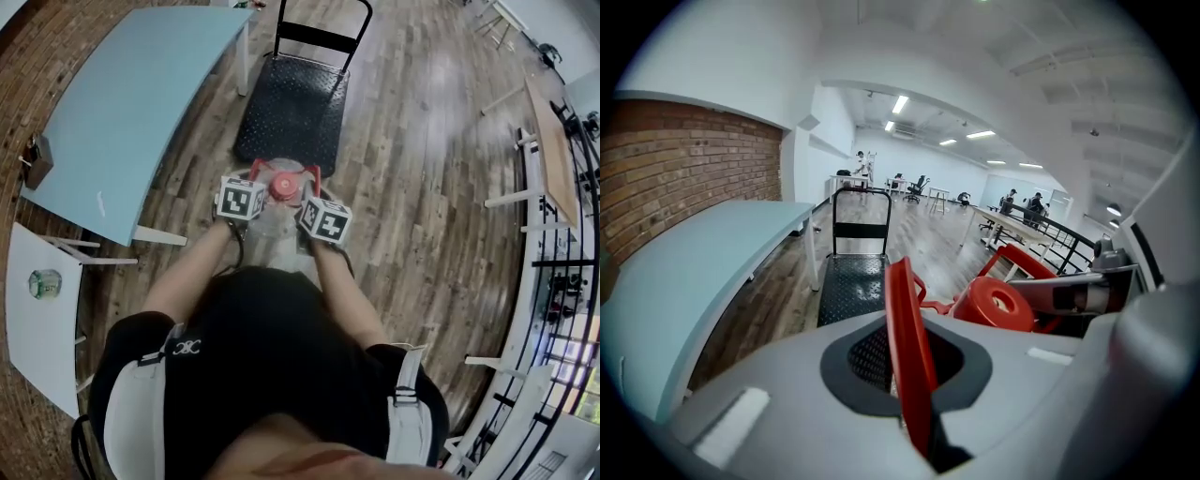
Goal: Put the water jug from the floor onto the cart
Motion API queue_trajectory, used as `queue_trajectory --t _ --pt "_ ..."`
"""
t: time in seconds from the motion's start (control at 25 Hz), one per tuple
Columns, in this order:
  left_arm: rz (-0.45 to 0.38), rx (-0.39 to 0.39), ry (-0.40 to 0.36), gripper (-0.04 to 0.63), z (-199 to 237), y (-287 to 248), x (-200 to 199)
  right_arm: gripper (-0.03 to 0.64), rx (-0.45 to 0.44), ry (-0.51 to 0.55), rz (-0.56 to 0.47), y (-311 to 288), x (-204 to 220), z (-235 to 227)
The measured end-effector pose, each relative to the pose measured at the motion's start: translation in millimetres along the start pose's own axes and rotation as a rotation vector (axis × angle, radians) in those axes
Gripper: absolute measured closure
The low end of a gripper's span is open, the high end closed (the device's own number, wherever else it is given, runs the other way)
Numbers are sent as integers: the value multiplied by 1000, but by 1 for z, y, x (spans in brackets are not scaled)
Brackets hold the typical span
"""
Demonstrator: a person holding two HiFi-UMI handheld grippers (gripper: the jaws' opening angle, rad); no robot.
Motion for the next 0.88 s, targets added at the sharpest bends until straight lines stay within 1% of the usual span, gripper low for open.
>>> queue_trajectory --t 0.16,0.32,0.56,0.8,0.88 --pt "-1 2 23 595 1 -34 -38 601 -9 25 10 -26 -36 -24" --pt "-14 -4 10 595 -3 -58 -72 601 -3 32 8 -44 -66 -45" --pt "-13 1 10 595 4 -86 -108 601 0 28 2 -69 -103 -59" --pt "-1 24 10 595 9 -118 -131 601 22 25 20 -95 -125 -75" --pt "-1 32 -1 595 14 -127 -144 601 33 24 29 -107 -134 -78"
Point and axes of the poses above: the fingertips, and each gripper's own axes: y backward along the fingers, z to its left, x out of its underside, the point moved 6 cm from there along y, backward along the fingers, and after that the axes turned 9 degrees about z, right-handed, at the moved point
